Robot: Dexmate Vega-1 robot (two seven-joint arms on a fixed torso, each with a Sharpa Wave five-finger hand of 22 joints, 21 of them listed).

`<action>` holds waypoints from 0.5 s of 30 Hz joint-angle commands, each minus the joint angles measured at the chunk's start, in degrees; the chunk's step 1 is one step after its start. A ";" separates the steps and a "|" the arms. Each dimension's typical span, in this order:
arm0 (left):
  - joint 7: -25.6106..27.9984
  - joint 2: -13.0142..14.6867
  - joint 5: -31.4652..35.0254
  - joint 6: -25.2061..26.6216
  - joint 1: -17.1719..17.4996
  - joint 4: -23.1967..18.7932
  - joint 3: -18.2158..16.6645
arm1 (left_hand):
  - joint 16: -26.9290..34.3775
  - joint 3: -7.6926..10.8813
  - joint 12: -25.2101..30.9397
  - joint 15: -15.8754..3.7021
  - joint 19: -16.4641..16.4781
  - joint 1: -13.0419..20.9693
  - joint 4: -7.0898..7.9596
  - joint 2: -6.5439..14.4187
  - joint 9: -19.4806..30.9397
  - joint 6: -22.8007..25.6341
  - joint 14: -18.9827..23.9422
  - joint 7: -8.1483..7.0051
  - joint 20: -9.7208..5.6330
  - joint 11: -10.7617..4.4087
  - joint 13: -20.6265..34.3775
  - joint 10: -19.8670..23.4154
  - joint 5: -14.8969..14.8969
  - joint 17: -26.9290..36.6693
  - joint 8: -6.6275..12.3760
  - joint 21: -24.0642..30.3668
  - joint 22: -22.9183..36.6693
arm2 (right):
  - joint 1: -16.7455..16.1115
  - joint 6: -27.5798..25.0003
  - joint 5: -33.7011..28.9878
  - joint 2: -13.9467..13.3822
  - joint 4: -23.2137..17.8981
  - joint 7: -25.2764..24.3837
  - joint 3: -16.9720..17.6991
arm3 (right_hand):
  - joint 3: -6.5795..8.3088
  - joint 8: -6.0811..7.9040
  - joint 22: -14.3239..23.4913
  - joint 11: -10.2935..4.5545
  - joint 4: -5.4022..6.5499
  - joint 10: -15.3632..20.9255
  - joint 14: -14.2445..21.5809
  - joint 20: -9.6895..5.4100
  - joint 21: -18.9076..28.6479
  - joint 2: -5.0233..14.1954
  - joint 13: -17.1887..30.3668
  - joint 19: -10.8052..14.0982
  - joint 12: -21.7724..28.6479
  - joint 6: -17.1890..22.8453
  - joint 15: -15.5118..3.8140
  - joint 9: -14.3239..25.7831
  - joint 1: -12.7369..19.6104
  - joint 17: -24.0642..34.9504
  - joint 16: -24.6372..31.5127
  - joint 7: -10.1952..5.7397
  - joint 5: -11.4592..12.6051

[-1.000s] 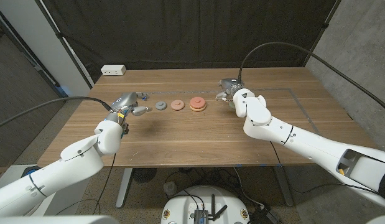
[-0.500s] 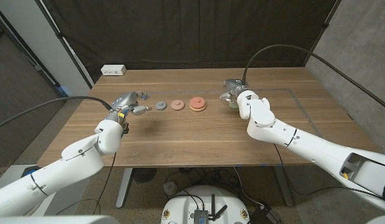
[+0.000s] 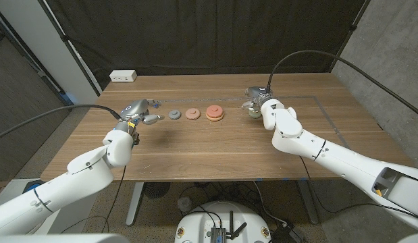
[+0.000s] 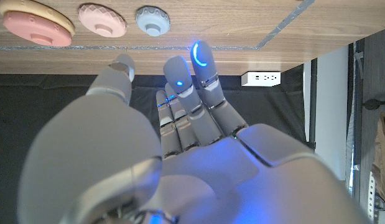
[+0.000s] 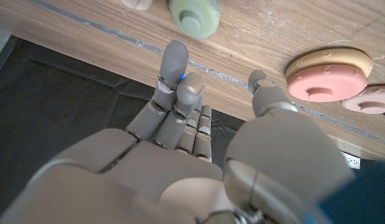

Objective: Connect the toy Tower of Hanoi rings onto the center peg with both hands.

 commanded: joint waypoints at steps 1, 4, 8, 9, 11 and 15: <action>1.10 -0.12 -0.50 -0.05 1.73 -0.16 -1.54 | 0.34 0.47 0.08 -0.36 -0.02 -0.11 -0.04 -0.38 0.16 -0.31 -0.24 0.04 -6.85 -0.04 0.11 -0.22 0.40 0.05 0.17 0.24 0.05 | -1.47 -0.02 0.95 -1.14 -0.59 -1.42 1.38 | 0.29 0.08 0.08 -0.13 0.05 0.80 0.24 -2.82 0.22 0.03 0.01 0.18 0.34 -0.17 -0.49 0.25 0.88 0.19 0.04 0.20 0.30; 1.19 -0.04 -0.46 -0.09 2.01 -0.23 -1.76 | 0.37 0.48 0.12 -0.36 0.00 -0.10 -0.04 -0.37 0.16 -0.31 -0.23 -0.01 -6.84 -0.08 0.15 -0.22 0.40 0.07 0.18 0.26 0.04 | -1.69 0.15 1.36 -1.25 -0.57 -1.87 1.71 | 0.32 0.06 0.08 -0.21 0.06 0.84 0.28 -2.83 0.25 0.05 0.04 0.18 0.38 -0.17 -0.49 0.24 0.91 0.21 0.07 0.18 0.31; 1.11 0.03 -0.38 -0.24 2.03 -0.23 -1.78 | 0.35 0.49 0.12 -0.37 -0.04 -0.03 -0.08 -0.41 0.16 -0.32 -0.25 -0.02 -6.85 0.00 0.16 -0.23 0.41 0.02 0.18 0.25 0.05 | -1.82 0.24 1.34 -1.32 -0.77 -2.28 1.75 | 0.38 0.10 0.07 -0.36 0.06 1.02 0.28 -2.83 0.29 0.07 0.09 0.17 0.47 -0.04 -0.48 0.24 0.97 0.20 0.06 0.07 0.33; 1.06 0.04 -0.31 -0.22 1.96 -0.24 -1.71 | 0.36 0.50 0.12 -0.37 -0.05 -0.03 -0.08 -0.41 0.16 -0.29 -0.24 -0.02 -6.85 -0.03 0.15 -0.21 0.41 0.03 0.20 0.25 0.04 | -1.85 0.23 1.34 -1.31 -0.79 -2.35 1.75 | 0.39 0.10 0.05 -0.35 0.06 1.02 0.30 -2.83 0.27 0.07 0.10 0.15 0.48 -0.01 -0.48 0.24 0.99 0.21 0.08 0.09 0.33; 0.98 0.05 -0.16 -0.24 1.78 -0.24 -1.54 | 0.33 0.49 0.12 -0.37 -0.07 -0.02 -0.08 -0.42 0.15 -0.28 -0.27 0.03 -6.85 -0.06 0.17 -0.24 0.41 -0.02 0.20 0.22 0.01 | -1.93 -0.10 1.33 -1.21 -0.89 -2.40 1.78 | 0.43 0.14 0.05 -0.46 0.06 1.12 0.43 -2.83 0.29 0.11 0.12 0.15 0.53 0.10 -0.47 0.23 1.03 0.32 0.19 0.09 0.35; 0.63 -0.01 -0.22 -0.35 1.34 -0.10 -1.41 | 0.20 0.50 0.11 -0.37 -0.03 0.01 -0.07 -0.42 0.15 -0.40 -0.45 -0.02 -6.85 0.01 0.12 -0.22 0.41 -0.15 0.17 0.25 0.00 | -2.10 -0.20 1.54 -1.30 -1.16 -2.53 1.85 | 0.50 0.15 0.03 -0.44 0.05 1.23 0.20 -2.83 0.32 0.15 0.17 0.15 0.59 0.17 -0.47 0.23 1.13 0.08 -0.04 0.02 0.38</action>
